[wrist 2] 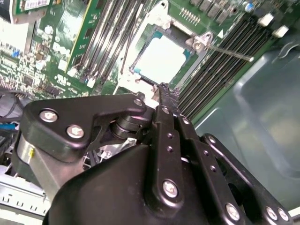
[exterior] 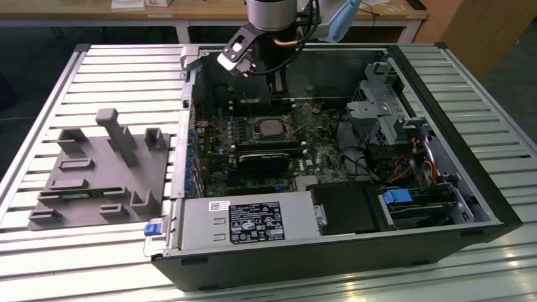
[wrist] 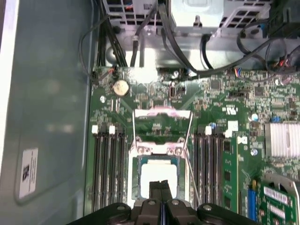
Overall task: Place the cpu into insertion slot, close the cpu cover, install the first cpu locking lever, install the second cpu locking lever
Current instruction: 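Close the cpu cover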
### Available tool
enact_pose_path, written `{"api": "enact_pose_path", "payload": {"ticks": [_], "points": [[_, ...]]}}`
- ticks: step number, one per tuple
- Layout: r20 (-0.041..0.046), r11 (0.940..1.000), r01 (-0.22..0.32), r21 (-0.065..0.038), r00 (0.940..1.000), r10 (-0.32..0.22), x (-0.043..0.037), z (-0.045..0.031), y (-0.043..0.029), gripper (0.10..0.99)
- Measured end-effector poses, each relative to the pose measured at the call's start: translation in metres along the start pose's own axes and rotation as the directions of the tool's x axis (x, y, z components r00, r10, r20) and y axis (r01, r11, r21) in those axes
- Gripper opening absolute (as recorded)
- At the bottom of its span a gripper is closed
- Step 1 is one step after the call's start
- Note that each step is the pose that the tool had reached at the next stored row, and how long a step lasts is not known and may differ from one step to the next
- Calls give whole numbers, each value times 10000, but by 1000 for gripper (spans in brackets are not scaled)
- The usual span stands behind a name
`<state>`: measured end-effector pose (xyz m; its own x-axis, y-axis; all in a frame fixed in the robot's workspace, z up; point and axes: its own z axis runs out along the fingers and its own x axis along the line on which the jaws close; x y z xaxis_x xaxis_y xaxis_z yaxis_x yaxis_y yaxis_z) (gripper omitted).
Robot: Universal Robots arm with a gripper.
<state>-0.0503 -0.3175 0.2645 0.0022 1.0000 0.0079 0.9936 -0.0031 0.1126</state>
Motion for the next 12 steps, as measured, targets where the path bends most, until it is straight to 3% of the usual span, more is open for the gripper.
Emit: {"api": "enact_pose_path", "payload": {"ticks": [12], "points": [[1,9999,-3,128,10000,3,1,36,314,102]]}}
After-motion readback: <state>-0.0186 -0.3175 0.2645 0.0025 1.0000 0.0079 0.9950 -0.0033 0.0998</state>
